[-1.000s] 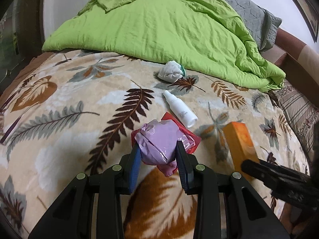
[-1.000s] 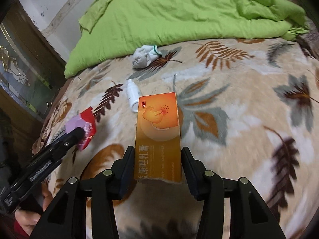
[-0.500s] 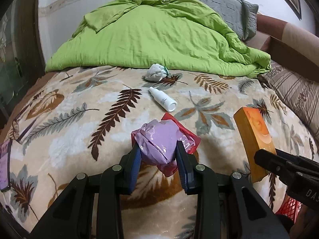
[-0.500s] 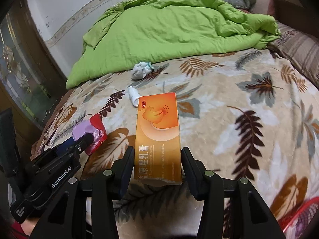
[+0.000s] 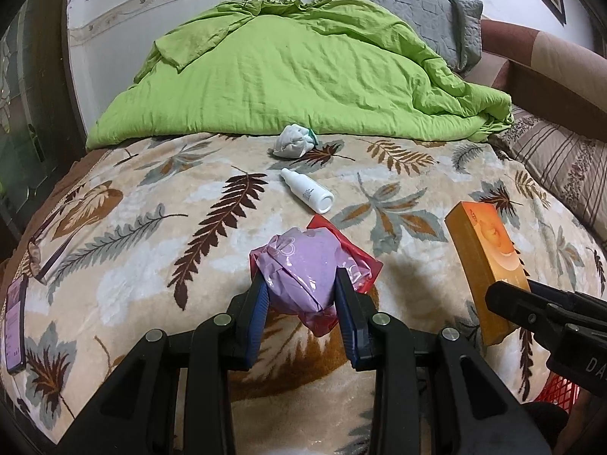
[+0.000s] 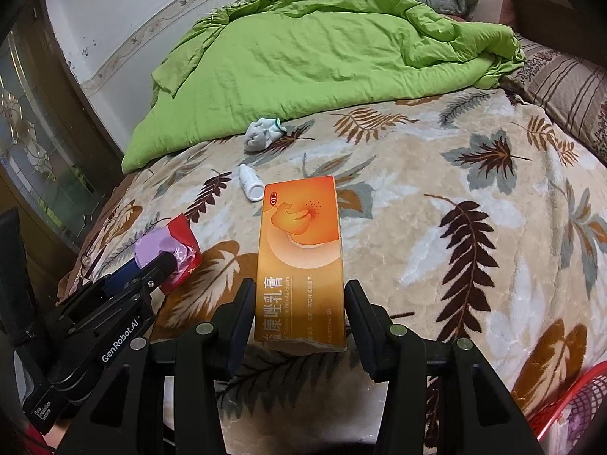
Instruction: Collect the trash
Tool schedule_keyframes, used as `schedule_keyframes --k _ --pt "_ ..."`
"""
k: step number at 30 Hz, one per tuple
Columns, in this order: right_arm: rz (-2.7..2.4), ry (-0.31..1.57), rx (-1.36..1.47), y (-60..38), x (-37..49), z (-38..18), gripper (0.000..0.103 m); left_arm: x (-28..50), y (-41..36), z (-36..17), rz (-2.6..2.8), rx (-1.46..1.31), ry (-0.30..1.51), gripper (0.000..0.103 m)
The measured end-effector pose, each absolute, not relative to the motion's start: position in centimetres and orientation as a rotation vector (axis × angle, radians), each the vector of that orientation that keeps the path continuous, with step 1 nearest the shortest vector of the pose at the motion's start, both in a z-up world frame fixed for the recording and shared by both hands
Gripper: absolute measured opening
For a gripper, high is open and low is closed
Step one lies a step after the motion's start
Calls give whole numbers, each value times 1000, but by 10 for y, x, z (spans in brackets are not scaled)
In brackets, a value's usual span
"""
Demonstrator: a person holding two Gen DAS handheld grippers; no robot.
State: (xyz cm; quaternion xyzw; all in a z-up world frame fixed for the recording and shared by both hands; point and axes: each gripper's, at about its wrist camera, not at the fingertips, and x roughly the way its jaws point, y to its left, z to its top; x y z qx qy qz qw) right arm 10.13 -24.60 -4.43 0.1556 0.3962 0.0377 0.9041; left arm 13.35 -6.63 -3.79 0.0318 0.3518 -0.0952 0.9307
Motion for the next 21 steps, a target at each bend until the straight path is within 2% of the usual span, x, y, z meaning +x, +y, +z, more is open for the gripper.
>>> schedule_keyframes --k 21 --pt "72 811 348 -249 100 -44 52 137 -72 -41 -208 73 725 33"
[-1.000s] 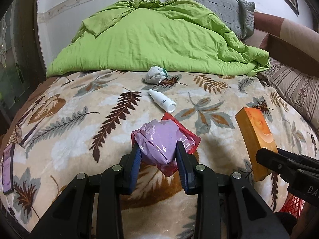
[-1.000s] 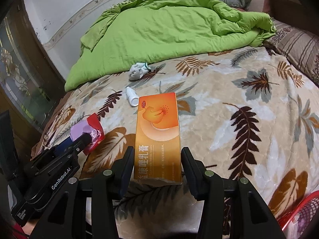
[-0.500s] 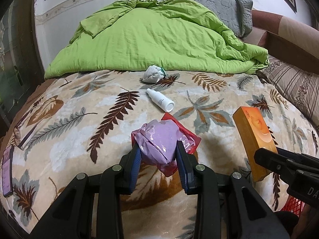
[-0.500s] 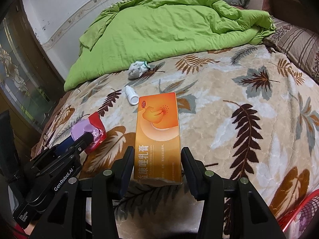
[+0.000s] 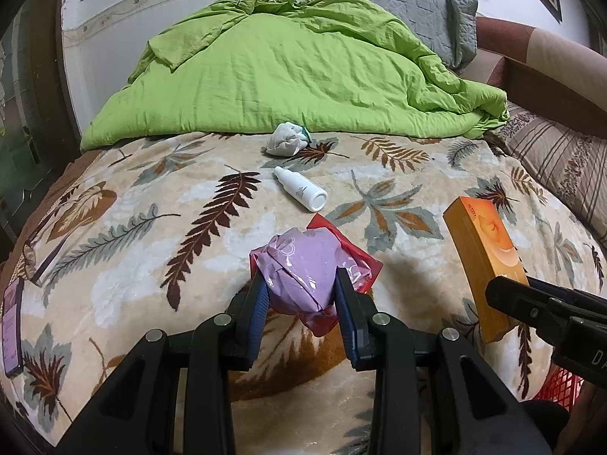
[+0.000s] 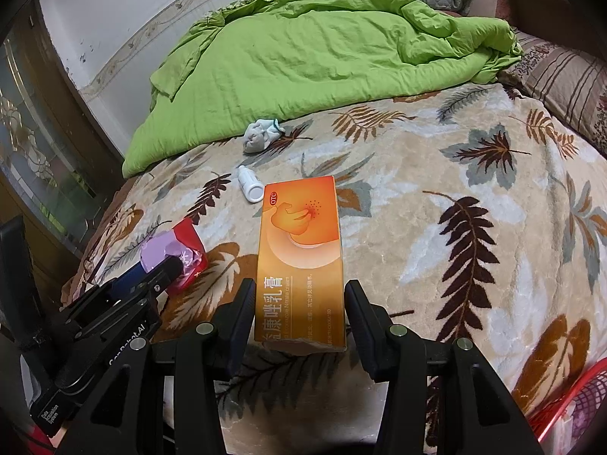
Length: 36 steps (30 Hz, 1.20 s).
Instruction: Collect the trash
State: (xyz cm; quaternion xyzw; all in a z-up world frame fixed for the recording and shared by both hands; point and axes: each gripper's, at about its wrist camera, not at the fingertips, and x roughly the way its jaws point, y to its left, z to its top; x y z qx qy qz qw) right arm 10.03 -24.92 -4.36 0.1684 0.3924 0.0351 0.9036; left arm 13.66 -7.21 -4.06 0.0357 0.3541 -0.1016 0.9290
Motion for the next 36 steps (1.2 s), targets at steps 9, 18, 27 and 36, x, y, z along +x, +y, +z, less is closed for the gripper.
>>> schedule_keyframes --k 9,18,27,36 --pt "64 805 369 -254 95 -42 52 136 -76 -43 -222 76 723 33" --pt "60 798 382 -260 85 -39 52 126 -81 -39 -261 67 729 33" --pt "58 782 394 -273 62 -28 52 110 -86 -31 -325 47 755 33" --pt "19 743 445 -311 13 -8 52 83 -121 -12 -485 53 766 33"
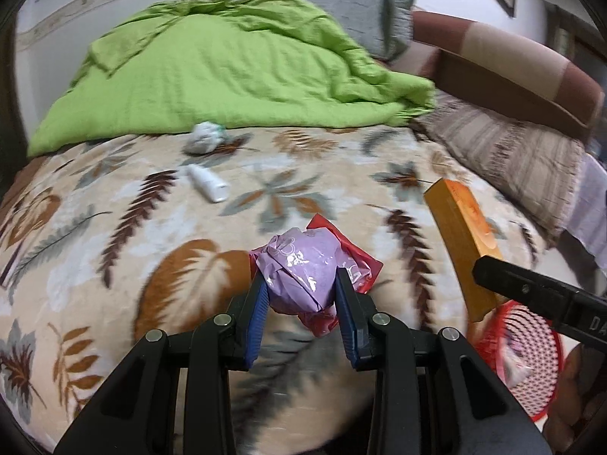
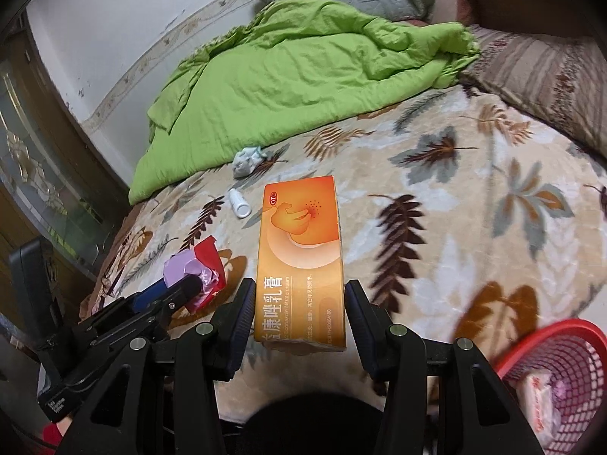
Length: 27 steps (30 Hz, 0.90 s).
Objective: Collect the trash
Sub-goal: 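Open the left tool over the red basket while the right tool drops the orange box in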
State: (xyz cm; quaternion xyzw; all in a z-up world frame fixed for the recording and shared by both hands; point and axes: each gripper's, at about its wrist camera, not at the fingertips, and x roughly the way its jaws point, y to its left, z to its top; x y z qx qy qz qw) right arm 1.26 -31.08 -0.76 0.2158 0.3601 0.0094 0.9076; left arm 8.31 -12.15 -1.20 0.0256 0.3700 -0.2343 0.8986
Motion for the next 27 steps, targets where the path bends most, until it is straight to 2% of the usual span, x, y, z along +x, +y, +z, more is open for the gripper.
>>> schedule_keyframes --k 9,20,23,24,27 --pt "-152 745 489 -381 -69 2 52 40 -194 6 -755 102 809 33" --pt "-398 800 561 -454 -161 -22 54 -25 -301 -7 -1069 257 906 33" --pt "-407 819 566 -460 -169 -32 56 -34 -319 -16 -1107 303 929 45" --pt "-415 828 568 -463 -171 -35 56 -35 -322 -18 -1105 313 940 53" --pt "-416 812 601 -468 -174 -37 57 -34 -320 -20 -1106 298 951 54"
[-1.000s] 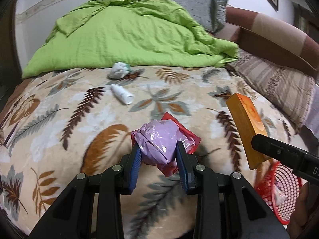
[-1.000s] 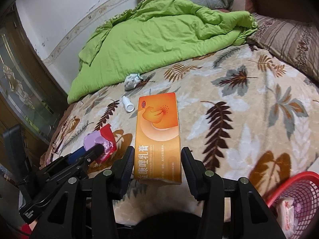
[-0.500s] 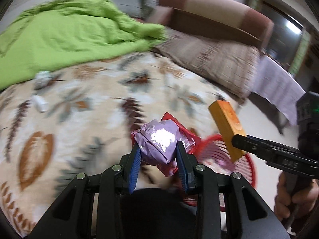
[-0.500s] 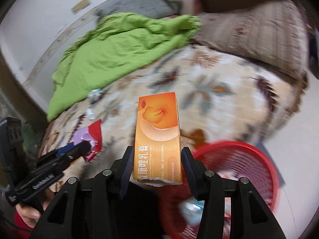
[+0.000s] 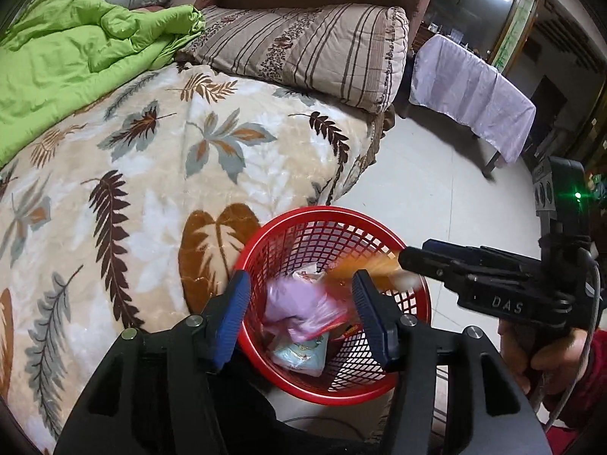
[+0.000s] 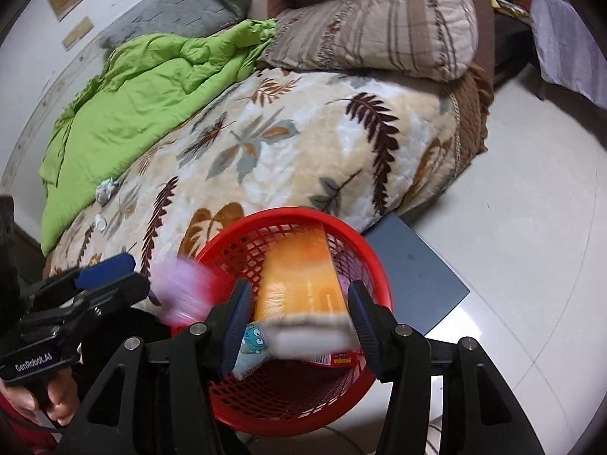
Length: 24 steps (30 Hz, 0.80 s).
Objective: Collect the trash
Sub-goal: 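Open the left tool over the red basket while the right tool drops the orange box in, then move both open tools back over the white bottle and white cloth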
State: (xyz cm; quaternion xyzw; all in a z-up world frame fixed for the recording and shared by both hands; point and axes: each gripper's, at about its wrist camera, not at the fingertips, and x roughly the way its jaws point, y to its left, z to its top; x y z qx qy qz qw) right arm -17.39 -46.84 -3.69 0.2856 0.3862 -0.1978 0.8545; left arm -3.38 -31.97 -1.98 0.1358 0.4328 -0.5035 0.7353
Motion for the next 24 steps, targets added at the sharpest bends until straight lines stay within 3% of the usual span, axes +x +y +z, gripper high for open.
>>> schedule_keyframes --k 15,24 --pt "-141 756 457 -398 -58 -1 57 58 -218 3 -793 94 915 55" --pt "-49 807 360 -335 36 -4 62 112 -136 4 -537 -1 899 55"
